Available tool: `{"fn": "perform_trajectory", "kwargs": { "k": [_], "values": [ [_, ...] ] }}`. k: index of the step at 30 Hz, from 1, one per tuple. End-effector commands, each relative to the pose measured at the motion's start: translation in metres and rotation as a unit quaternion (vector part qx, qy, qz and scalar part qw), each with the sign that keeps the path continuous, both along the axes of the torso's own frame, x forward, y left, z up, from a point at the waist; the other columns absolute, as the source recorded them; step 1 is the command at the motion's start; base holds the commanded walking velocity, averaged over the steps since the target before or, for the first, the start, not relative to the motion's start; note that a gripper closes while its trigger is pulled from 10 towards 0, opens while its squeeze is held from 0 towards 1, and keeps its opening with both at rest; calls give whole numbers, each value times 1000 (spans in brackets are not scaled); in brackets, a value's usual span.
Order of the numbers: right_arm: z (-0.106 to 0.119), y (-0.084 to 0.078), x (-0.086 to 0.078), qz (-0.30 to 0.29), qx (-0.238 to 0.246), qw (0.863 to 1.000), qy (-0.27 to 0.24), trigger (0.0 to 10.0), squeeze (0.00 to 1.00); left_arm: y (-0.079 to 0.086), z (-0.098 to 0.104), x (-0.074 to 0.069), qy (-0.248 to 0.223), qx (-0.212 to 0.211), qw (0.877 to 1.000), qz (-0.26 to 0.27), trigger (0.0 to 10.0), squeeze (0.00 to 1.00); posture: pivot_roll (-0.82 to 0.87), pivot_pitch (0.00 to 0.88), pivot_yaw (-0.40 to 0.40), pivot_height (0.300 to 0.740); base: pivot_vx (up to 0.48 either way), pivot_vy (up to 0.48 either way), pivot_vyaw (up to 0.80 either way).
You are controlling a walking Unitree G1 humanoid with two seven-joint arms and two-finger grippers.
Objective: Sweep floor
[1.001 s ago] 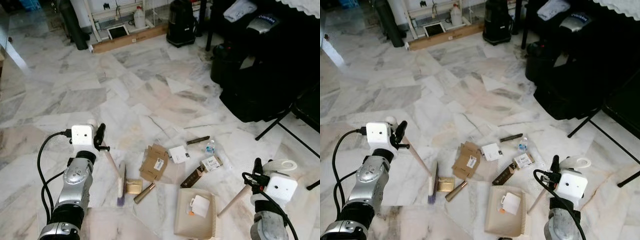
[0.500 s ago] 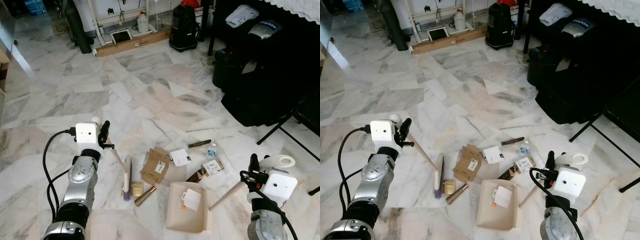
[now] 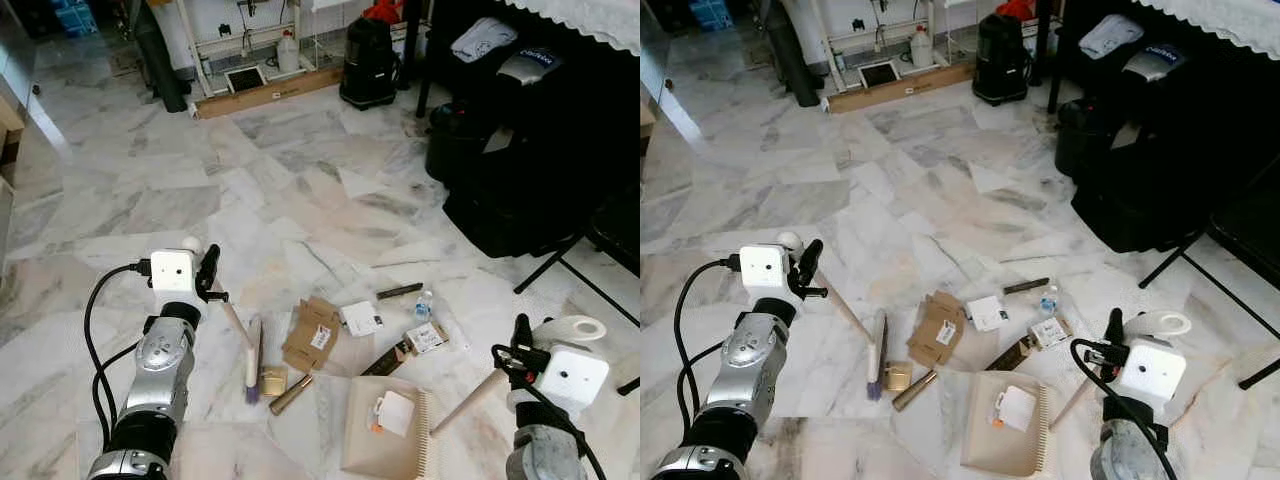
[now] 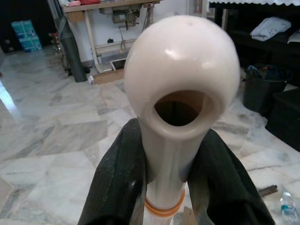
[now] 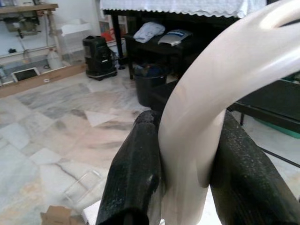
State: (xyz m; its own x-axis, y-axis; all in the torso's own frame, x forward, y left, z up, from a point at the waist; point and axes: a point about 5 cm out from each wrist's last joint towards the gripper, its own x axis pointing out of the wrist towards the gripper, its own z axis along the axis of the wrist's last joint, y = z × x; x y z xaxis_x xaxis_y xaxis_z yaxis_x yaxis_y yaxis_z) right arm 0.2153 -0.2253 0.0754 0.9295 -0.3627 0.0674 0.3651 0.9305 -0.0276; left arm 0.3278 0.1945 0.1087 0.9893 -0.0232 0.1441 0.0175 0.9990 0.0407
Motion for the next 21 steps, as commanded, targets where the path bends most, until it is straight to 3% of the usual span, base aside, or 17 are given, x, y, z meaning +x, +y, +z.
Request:
{"fn": "perform_trajectory", "kwargs": {
  "k": [1,21],
  "values": [
    [5,-3,0,-8,-2,1000,-11,10000,0,7,7,-1,-17,10,1000,7,10000,0,-82,64,70,740,0,0,0],
    [9,-9,8,-14,-1,1000,-19,10000,0,10,0,-9,-5,17,1000,-5,10000,0,-71,69,69,740,0,0,0]
  ]
}}
